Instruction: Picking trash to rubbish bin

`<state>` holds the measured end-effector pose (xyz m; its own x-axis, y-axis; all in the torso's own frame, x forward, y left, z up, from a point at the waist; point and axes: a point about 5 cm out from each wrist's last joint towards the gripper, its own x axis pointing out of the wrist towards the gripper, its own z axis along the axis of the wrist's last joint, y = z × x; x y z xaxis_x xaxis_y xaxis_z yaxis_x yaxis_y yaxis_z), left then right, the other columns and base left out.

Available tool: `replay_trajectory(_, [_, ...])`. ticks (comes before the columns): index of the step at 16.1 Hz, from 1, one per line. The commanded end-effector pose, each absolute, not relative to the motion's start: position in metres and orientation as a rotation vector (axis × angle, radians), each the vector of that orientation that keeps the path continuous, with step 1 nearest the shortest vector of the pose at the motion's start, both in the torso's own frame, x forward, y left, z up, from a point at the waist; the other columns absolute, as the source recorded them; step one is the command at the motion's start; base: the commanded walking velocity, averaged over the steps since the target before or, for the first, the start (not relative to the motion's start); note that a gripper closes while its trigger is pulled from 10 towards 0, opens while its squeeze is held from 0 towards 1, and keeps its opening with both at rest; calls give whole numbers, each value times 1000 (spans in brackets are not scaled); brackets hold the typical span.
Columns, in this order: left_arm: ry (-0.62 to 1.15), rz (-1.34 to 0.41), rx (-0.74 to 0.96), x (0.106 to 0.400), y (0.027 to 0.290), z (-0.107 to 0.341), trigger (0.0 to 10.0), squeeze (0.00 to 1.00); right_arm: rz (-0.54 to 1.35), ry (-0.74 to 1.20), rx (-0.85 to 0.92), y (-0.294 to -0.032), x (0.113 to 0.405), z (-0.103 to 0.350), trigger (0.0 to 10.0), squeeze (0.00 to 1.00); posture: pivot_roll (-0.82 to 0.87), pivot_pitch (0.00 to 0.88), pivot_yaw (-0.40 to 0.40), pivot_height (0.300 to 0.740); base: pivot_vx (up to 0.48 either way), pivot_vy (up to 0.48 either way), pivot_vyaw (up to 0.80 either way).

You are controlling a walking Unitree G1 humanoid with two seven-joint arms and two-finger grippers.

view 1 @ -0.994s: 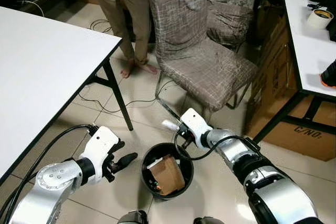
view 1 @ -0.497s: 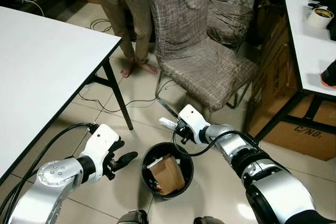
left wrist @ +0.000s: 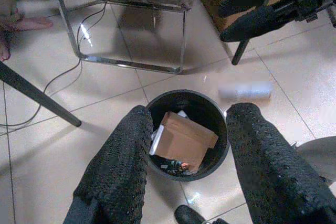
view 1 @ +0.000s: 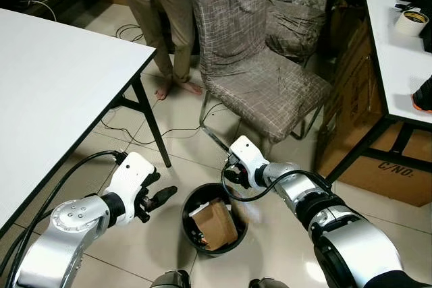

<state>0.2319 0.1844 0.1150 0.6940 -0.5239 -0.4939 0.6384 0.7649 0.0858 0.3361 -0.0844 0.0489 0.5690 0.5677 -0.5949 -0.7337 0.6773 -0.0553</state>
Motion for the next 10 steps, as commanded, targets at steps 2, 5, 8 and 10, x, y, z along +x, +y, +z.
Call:
replay_trajectory(2, [456, -638, 267, 235, 183, 113, 10000, 0, 773, 558, -286, -82, 337, 51, 10000, 1000, -37, 127, 28, 740, 0, 0, 0])
replay_trajectory(5, [404, -446, 141, 249, 181, 108, 10000, 0, 653, 489, -226, -91, 338, 49, 10000, 0, -55, 84, 34, 740, 0, 0, 0])
replay_trajectory(8, [367, -407, 121, 250, 165, 101, 10000, 0, 509, 337, -124, -106, 333, 53, 10000, 0, -74, 48, 42, 740, 0, 0, 0])
replay_trajectory(10, [357, -410, 117, 251, 161, 101, 10000, 0, 446, 285, -93, -116, 324, 54, 10000, 0, -79, 39, 47, 740, 0, 0, 0])
